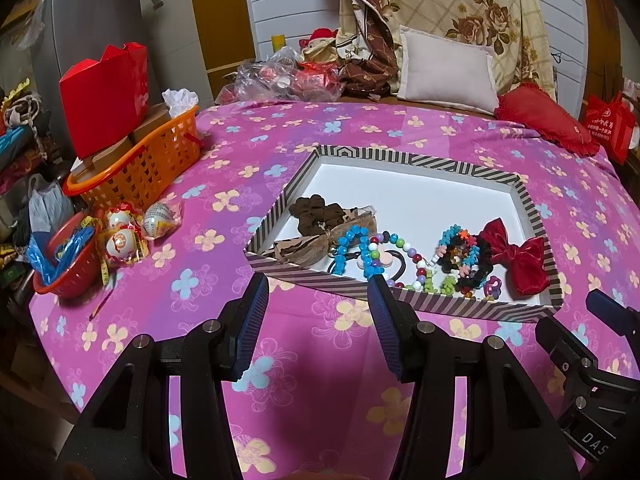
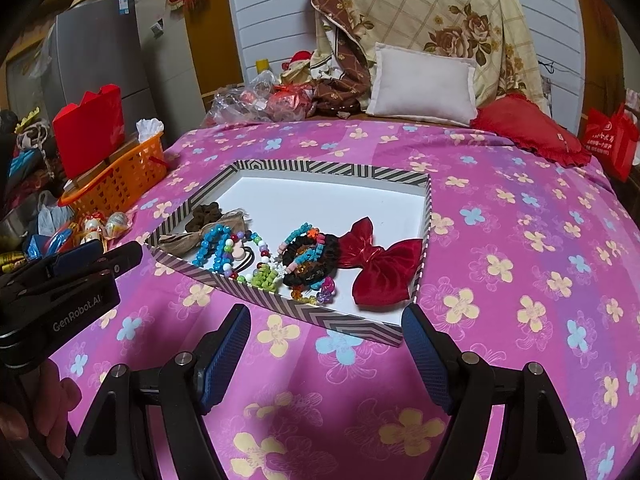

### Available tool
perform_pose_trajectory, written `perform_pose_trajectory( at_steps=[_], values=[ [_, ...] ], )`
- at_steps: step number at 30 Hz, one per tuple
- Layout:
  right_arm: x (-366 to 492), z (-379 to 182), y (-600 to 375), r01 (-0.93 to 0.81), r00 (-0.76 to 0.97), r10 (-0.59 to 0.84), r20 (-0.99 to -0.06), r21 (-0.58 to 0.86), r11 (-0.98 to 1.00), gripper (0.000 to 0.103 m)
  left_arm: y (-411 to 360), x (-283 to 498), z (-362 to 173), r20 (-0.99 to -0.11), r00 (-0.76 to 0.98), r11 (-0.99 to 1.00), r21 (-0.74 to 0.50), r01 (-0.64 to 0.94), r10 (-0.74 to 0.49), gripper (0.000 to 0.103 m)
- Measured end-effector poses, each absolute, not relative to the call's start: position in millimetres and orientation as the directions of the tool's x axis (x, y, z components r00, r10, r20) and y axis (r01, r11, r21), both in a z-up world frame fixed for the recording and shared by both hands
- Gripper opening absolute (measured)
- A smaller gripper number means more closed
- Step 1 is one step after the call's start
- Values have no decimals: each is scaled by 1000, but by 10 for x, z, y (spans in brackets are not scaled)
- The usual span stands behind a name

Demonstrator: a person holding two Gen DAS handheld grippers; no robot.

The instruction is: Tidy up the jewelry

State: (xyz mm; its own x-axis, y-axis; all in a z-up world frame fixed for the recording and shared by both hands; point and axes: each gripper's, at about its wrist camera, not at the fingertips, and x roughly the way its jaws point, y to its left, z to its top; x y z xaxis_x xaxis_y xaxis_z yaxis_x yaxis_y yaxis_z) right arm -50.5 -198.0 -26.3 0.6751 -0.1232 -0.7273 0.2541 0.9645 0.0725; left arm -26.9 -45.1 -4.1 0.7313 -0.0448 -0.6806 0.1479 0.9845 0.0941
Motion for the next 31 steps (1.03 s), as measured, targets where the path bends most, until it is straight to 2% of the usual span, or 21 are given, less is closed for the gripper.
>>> perform_pose_trajectory(
  at_steps=[31],
  values=[
    [-531, -277, -2096, 263, 662, -120, -740, 80, 961, 76, -410, -266, -114, -693, 719, 985, 80, 153, -55, 51]
  ],
)
